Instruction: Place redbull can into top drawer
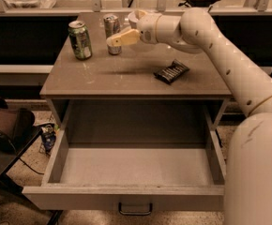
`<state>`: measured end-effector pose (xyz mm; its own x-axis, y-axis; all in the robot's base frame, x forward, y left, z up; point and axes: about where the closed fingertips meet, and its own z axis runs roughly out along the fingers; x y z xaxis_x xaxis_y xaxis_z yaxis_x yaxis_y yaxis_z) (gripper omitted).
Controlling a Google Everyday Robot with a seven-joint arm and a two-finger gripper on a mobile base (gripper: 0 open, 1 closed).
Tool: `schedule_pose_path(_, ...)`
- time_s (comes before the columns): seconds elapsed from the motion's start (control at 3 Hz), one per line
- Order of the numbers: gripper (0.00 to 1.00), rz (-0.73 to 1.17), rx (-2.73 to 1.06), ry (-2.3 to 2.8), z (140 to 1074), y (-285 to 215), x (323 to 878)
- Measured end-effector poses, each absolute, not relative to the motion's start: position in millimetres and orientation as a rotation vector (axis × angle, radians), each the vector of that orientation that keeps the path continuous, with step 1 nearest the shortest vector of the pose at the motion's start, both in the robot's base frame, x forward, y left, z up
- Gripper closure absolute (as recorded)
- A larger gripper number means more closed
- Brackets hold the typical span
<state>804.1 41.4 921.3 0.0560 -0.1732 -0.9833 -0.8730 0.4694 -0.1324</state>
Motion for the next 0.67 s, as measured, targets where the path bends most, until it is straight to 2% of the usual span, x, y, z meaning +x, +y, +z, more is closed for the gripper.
schedule_pose_path(0.67,0.0,0.754,-0.997,1.446,913,91,832)
